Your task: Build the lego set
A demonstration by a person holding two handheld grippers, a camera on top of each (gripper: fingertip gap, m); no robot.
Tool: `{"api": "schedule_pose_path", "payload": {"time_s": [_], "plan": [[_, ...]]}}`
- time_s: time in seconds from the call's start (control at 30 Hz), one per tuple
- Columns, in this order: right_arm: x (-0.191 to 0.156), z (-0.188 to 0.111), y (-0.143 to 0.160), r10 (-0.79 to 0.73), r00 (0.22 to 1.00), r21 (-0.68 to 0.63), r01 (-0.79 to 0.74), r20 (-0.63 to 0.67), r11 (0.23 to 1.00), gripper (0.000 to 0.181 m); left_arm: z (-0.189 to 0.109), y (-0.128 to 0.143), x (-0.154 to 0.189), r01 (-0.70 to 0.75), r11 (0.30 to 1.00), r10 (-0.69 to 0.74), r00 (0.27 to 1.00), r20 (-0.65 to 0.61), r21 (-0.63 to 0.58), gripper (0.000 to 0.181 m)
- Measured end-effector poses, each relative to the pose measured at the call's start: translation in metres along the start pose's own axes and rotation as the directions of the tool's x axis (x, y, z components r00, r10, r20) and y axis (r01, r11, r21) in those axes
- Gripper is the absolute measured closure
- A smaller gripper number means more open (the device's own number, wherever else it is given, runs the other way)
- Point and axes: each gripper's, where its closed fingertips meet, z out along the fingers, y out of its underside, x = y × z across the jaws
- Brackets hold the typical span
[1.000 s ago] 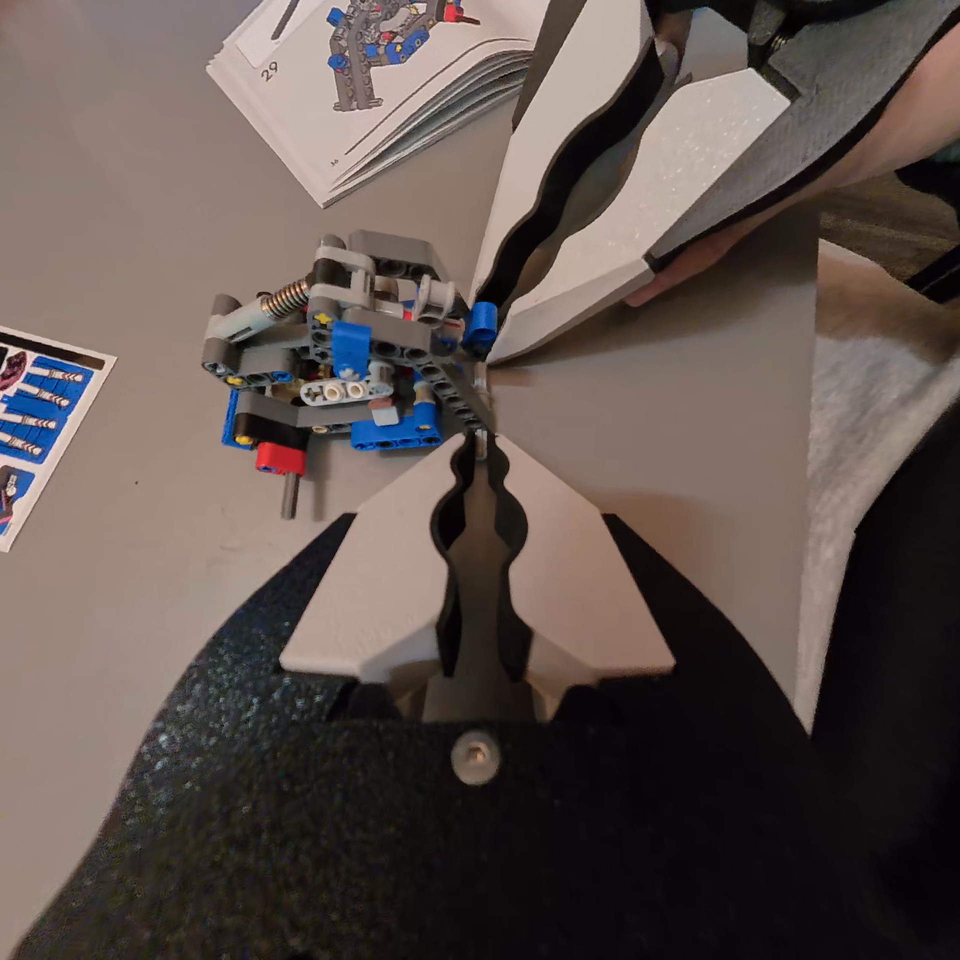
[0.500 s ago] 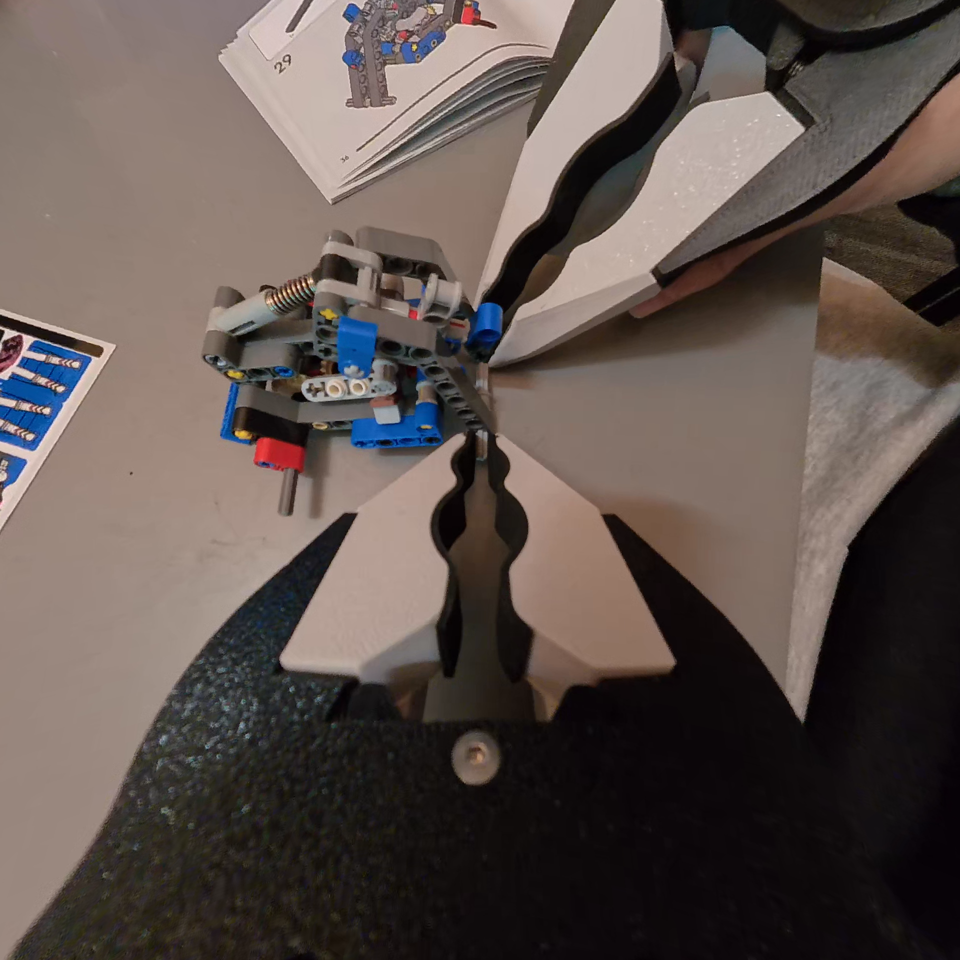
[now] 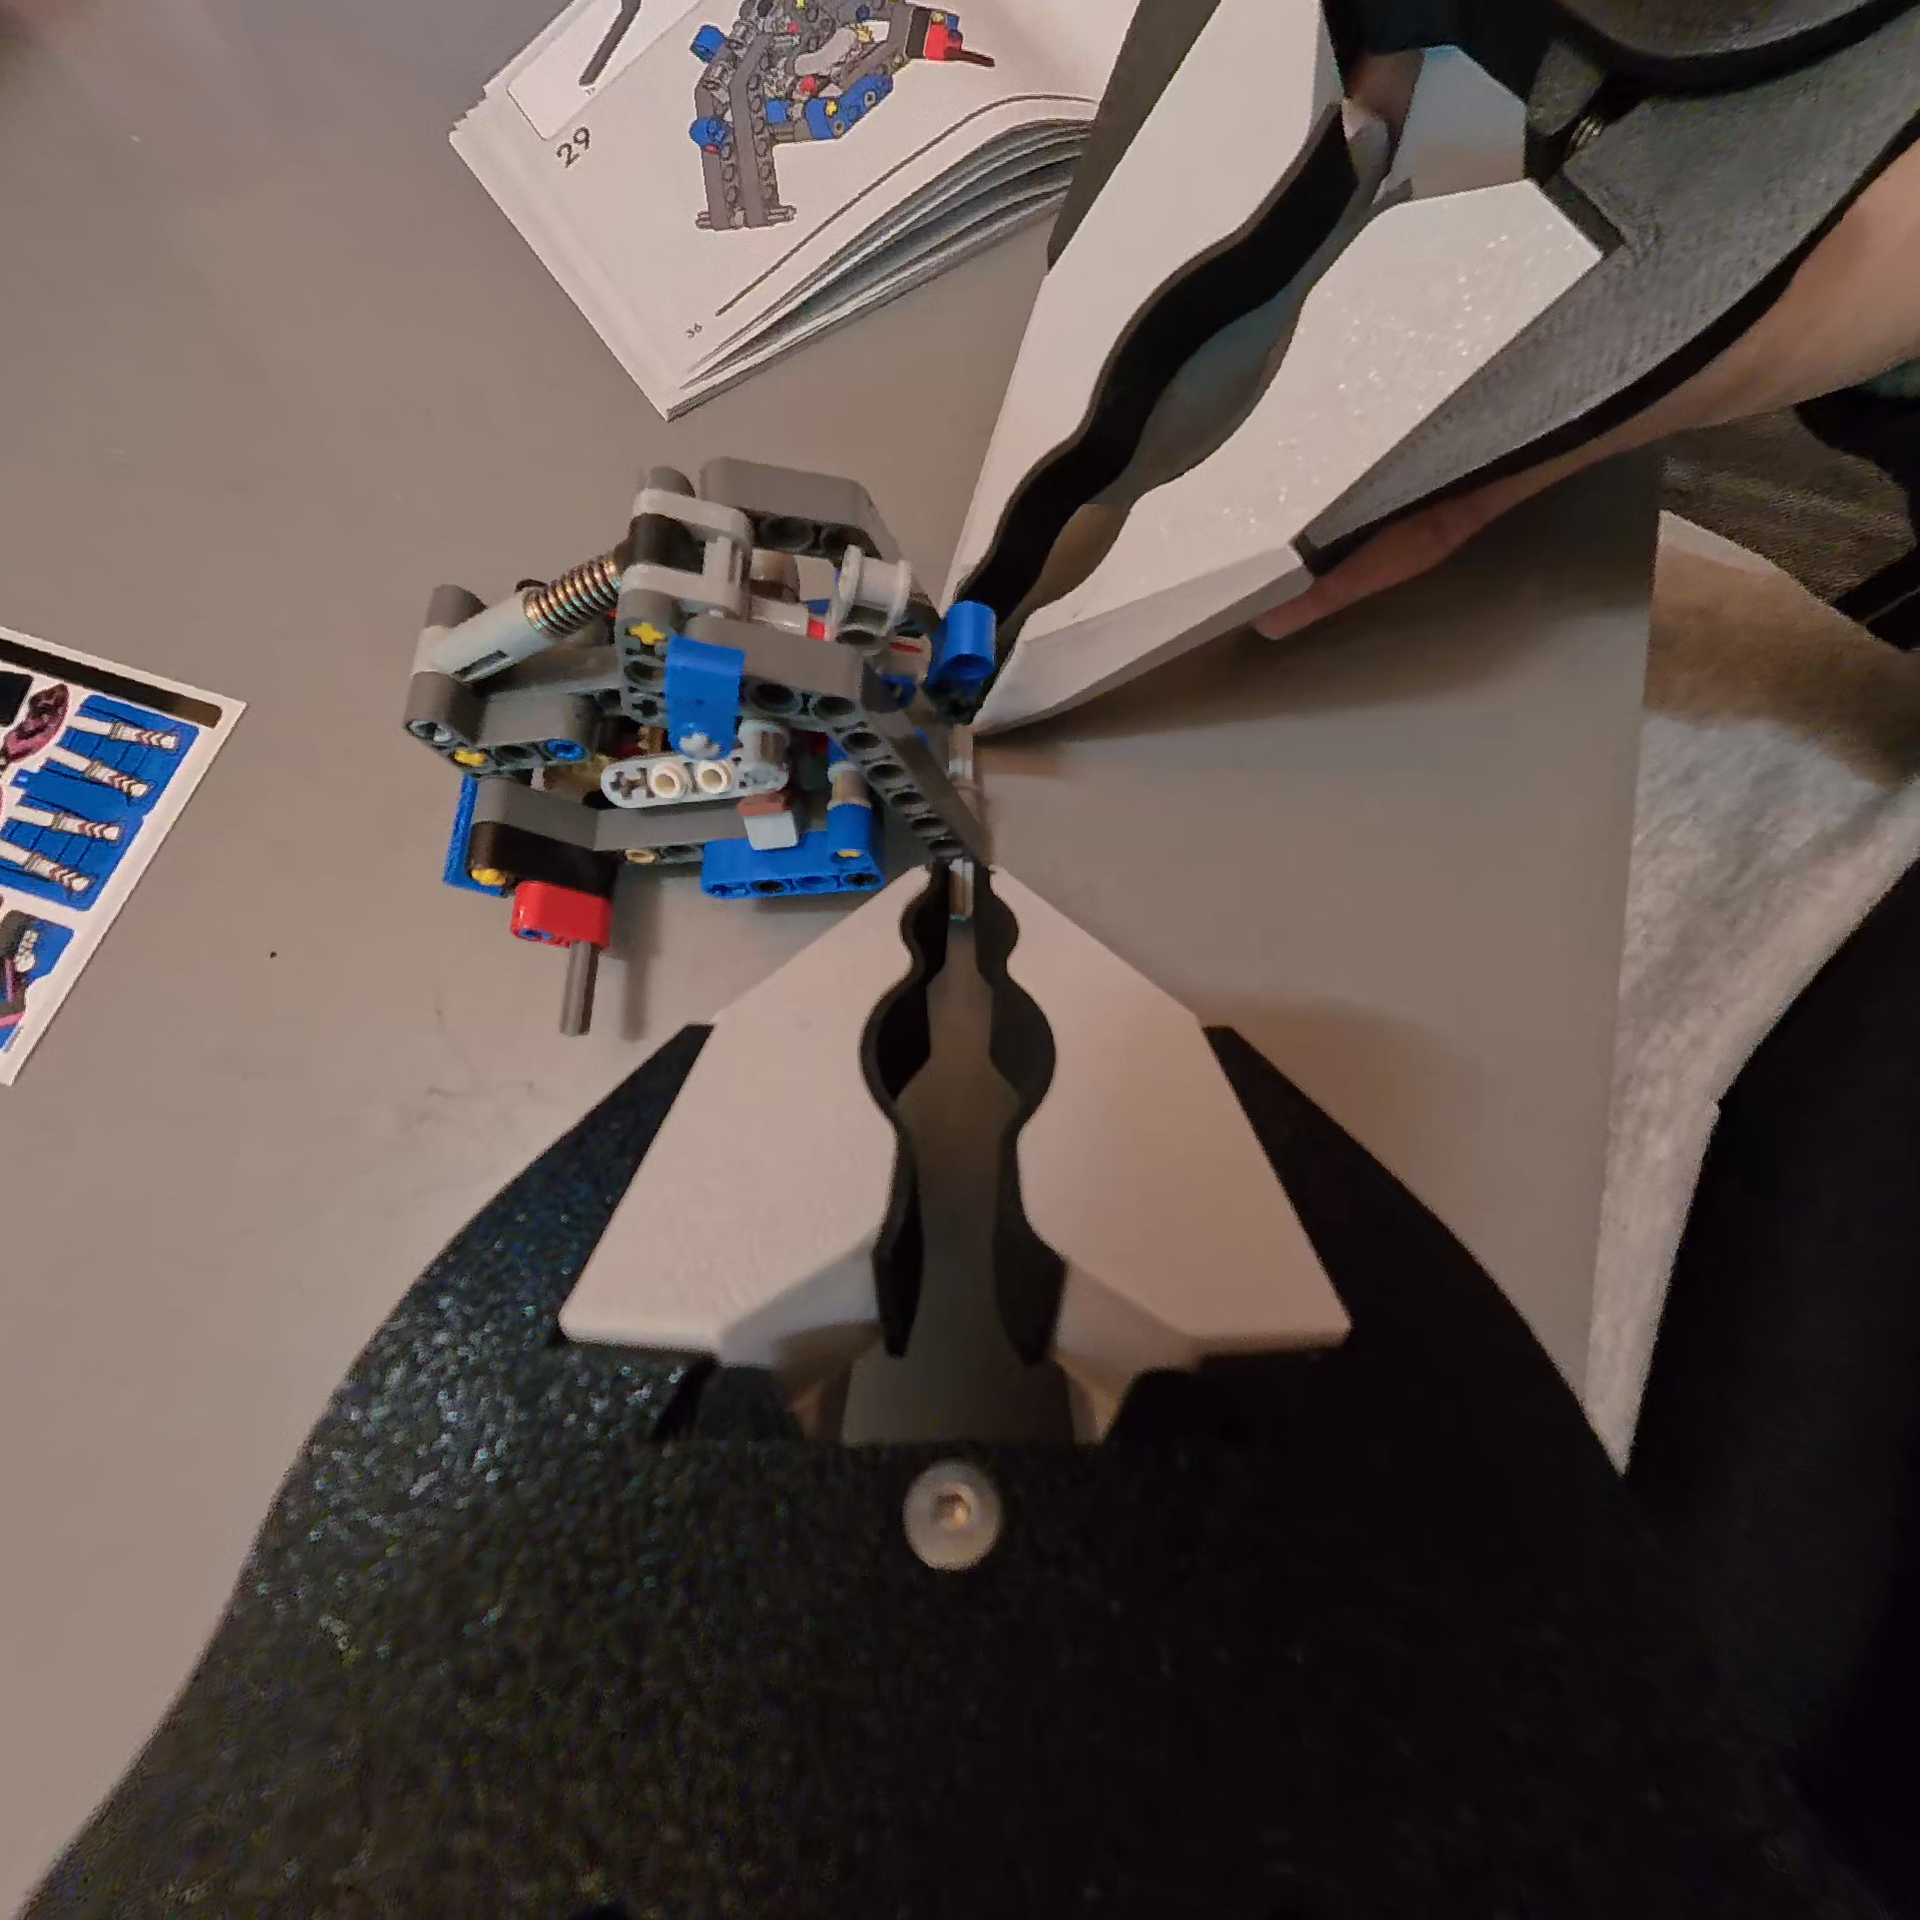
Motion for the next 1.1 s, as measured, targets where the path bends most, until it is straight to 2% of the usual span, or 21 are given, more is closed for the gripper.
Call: {"api": "schedule_pose_path", "payload": {"time_s": [0.4,0.6,0.73,1.0,1.1], "plan": [[0.000,-0.003,0.001,-0.163,0.978,-0.002,0.164,-0.126,0.986,0.172,0.000,0.000,0.002,-0.087,0.996,0.087,0.996,-0.026,0.005,0.179],[0.001,-0.003,-0.001,-0.277,0.955,0.012,0.279,-0.109,0.960,0.172,-0.001,0.000,0.000,-0.078,0.997,0.078,0.994,-0.082,0.006,0.179],[0.008,0.001,-0.009,-0.355,0.920,0.020,0.363,-0.165,0.932,0.172,0.001,-0.001,-0.011,-0.101,0.995,0.101,0.994,-0.049,0.006,0.179],[0.033,0.016,-0.026,-0.387,0.871,-0.007,0.404,-0.304,0.915,0.172,0.007,-0.007,-0.040,-0.111,0.994,0.111,0.994,0.018,0.004,0.179],[0.037,0.016,-0.030,-0.461,0.806,-0.022,0.489,-0.373,0.872,0.172,0.008,-0.009,-0.043,-0.125,0.992,0.125,0.992,0.023,0.005,0.179]]}}
